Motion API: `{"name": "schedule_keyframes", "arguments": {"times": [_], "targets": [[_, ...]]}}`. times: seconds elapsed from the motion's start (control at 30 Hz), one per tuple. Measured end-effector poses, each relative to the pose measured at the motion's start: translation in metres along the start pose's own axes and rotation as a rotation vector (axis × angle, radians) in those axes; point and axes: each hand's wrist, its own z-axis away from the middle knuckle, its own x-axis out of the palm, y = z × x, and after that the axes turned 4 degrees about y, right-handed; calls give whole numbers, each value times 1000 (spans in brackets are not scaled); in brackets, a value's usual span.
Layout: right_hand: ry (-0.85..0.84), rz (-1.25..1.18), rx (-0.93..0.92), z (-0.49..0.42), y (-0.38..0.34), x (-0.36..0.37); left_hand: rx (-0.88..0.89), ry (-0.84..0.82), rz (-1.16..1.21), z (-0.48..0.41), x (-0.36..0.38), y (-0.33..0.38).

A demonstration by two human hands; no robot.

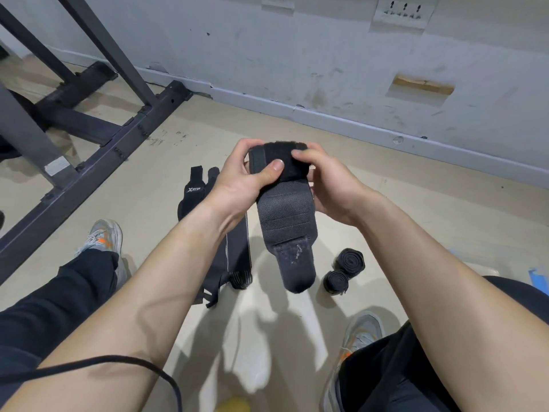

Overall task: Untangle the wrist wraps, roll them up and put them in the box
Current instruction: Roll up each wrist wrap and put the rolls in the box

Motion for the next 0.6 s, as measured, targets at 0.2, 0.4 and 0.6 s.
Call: {"name": "schedule_keyframes", "arguments": {"times": [0.2, 0.4, 0.6], "targets": [[97, 68, -123, -2, 3, 9, 80, -18, -112, 4, -1, -5], [71, 80, -225, -1, 4, 5, -212, -45, 41, 4, 7, -5], [47, 144, -227, 2, 3, 4, -168, 24, 78, 1, 2, -2]]}}
